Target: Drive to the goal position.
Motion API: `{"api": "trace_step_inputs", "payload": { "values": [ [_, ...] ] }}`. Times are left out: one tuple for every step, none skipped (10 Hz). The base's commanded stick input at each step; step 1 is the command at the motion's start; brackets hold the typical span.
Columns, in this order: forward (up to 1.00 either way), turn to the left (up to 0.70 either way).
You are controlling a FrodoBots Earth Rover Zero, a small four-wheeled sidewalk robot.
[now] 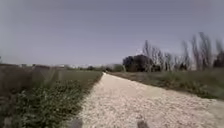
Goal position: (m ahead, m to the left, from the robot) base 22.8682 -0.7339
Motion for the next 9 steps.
{"api": "trace_step_inputs", "payload": {
  "values": [
    [0.70, -0.17],
    [0.70, -0.02],
    [0.70, 0.00],
    [0.70, 0.00],
    [0.70, 0.00],
    [0.70, 0.00],
    [0.70, 0.00],
    [0.70, 0.00],
    [0.70, 0.00]
  ]
}}
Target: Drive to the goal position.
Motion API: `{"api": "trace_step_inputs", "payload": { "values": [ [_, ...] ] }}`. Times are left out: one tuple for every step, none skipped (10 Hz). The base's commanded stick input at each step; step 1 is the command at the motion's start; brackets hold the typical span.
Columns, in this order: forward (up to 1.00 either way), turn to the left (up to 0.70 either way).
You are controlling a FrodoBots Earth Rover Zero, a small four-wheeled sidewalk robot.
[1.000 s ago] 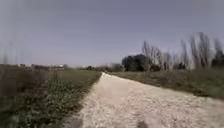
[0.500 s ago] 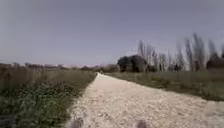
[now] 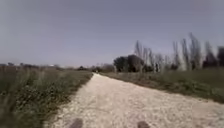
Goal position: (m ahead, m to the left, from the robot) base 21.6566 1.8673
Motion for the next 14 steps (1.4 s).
{"api": "trace_step_inputs", "payload": {
  "values": [
    [0.70, 0.00],
    [0.70, -0.21],
    [0.70, -0.30],
    [0.70, -0.03],
    [0.70, 0.00],
    [0.70, 0.00],
    [0.70, 0.00],
    [0.70, 0.00],
    [0.70, 0.00],
    [0.70, 0.00],
    [0.70, 0.00],
    [0.70, 0.00],
    [0.70, 0.00],
    [0.70, 0.00]
  ]
}}
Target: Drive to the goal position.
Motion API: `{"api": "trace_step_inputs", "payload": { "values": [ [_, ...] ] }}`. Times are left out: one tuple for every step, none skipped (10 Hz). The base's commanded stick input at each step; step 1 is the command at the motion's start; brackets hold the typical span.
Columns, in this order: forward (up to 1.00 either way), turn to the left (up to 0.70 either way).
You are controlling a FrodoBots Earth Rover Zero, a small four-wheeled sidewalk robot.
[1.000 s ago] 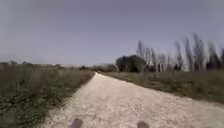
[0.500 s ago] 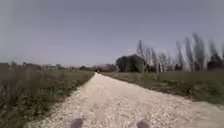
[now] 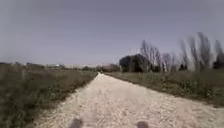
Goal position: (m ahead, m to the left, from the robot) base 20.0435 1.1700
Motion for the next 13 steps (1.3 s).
{"api": "trace_step_inputs", "payload": {
  "values": [
    [0.70, 0.00],
    [0.70, 0.00],
    [0.70, 0.00],
    [0.70, 0.00],
    [0.70, 0.00],
    [0.70, 0.00],
    [0.70, 0.00],
    [0.70, 0.00],
    [0.70, 0.00],
    [0.70, 0.00],
    [0.70, 0.00],
    [0.70, 0.00],
    [0.70, 0.00]
  ]
}}
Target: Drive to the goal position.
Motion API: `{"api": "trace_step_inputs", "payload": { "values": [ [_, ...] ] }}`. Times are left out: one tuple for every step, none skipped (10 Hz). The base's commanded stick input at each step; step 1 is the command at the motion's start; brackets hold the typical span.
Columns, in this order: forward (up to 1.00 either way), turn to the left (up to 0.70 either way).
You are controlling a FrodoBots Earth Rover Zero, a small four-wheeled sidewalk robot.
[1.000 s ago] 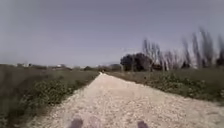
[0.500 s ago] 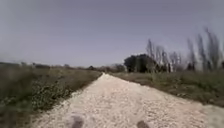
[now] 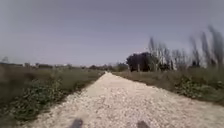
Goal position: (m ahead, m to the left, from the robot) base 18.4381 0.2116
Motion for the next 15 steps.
{"api": "trace_step_inputs", "payload": {
  "values": [
    [0.70, 0.00],
    [0.70, 0.00],
    [0.70, 0.00],
    [0.70, 0.00],
    [0.70, 0.00],
    [0.70, 0.00],
    [0.70, 0.00],
    [0.70, 0.00],
    [0.70, -0.03],
    [0.70, -0.14],
    [0.70, -0.29],
    [0.70, -0.20],
    [0.70, -0.01],
    [0.70, 0.00],
    [0.70, 0.00]
  ]
}}
